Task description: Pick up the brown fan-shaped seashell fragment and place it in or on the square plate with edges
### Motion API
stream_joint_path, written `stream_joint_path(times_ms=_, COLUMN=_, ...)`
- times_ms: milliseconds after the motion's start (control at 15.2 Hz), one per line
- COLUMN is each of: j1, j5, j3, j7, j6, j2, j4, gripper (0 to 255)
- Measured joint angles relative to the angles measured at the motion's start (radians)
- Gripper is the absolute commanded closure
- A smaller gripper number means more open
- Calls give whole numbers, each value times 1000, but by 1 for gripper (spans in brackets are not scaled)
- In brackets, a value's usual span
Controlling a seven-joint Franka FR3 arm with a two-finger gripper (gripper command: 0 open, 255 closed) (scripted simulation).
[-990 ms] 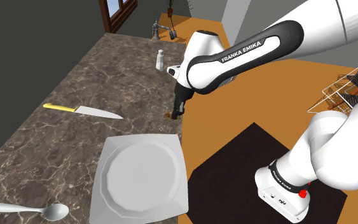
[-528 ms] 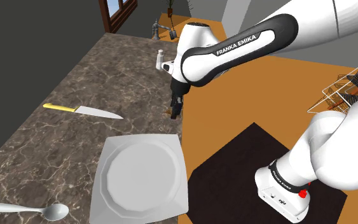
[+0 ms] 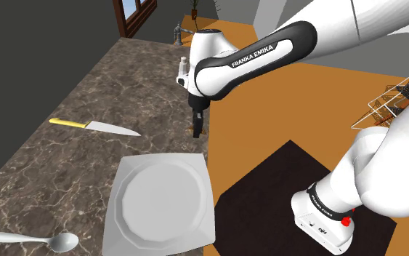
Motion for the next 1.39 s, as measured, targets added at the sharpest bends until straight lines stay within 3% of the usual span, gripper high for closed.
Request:
stream_joint_path(times_ms=462, j1=1, j5=3, j3=1, j7=-2, j6=23, j2=14, j4=-10, gripper=0)
stream_joint_path(times_ms=528, j1=1, j5=3, j3=1, j7=-2, j6=23, j2=14, j4=-10, gripper=255)
stream_joint_path(times_ms=1386, j1=2, j5=-1, j3=1, j7=3, j6=-2, j2=-3, j4=0, gripper=255)
